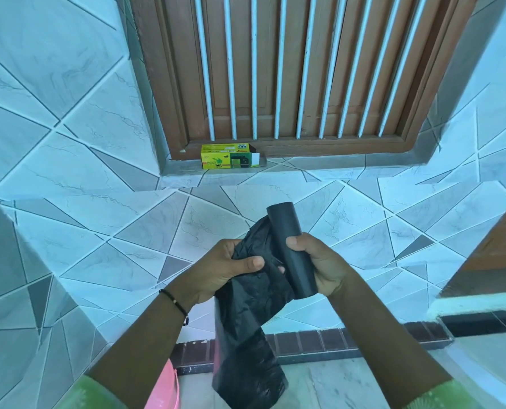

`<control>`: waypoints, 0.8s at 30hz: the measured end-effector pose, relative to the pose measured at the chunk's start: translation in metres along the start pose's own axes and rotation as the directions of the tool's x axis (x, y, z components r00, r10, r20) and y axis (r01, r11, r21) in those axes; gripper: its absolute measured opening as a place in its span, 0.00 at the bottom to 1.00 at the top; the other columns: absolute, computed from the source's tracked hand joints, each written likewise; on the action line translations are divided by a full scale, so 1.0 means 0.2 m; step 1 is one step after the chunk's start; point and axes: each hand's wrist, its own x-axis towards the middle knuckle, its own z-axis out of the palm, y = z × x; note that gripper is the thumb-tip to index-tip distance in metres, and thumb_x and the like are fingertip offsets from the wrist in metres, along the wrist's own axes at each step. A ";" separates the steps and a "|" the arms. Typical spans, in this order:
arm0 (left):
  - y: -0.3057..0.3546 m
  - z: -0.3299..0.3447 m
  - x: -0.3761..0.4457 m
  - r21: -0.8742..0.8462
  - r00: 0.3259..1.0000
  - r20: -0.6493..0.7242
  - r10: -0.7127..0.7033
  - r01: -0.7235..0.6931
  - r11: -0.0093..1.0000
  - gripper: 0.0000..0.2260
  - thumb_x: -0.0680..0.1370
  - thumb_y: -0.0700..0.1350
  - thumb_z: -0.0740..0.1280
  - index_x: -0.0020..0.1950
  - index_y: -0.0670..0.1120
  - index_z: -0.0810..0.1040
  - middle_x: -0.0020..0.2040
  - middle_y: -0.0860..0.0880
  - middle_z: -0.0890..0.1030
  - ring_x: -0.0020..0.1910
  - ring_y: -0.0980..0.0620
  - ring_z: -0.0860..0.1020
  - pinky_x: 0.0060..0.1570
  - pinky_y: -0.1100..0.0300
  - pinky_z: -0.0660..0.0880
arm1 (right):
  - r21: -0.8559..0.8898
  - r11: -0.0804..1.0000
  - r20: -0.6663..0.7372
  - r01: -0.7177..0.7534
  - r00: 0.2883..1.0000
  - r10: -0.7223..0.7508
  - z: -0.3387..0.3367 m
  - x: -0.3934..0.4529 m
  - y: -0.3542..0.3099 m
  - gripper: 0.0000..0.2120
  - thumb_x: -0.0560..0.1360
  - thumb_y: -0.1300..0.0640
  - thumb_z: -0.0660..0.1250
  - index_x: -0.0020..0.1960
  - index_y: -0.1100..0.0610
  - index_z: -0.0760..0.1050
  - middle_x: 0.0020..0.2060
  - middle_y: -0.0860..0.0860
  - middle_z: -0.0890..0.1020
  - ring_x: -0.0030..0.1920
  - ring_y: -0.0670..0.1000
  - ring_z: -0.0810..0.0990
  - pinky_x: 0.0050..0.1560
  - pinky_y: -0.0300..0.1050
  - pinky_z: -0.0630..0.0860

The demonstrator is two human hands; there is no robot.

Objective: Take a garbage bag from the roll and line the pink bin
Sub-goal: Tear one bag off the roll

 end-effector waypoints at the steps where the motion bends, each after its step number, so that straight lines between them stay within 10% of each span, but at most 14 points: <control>1: 0.00 0.00 0.00 -0.018 1.000 0.020 0.001 -0.001 1.000 0.25 0.57 0.57 0.80 0.47 0.45 0.84 0.46 0.46 0.85 0.44 0.50 0.83 0.47 0.60 0.79 | 0.051 0.999 0.022 0.002 1.000 -0.004 0.01 0.00 0.02 0.31 0.56 0.51 0.80 0.53 0.64 0.74 0.34 0.57 0.81 0.29 0.50 0.78 0.31 0.41 0.77; 24: 0.13 -0.09 -0.01 0.514 0.981 0.066 -0.180 0.122 0.849 0.11 0.68 0.52 0.75 0.43 0.45 0.82 0.41 0.49 0.84 0.40 0.54 0.81 0.46 0.61 0.77 | -0.433 0.890 -0.134 -0.143 0.987 0.093 -0.03 -0.01 -0.09 0.21 0.63 0.56 0.72 0.52 0.65 0.74 0.41 0.63 0.78 0.31 0.56 0.78 0.33 0.46 0.78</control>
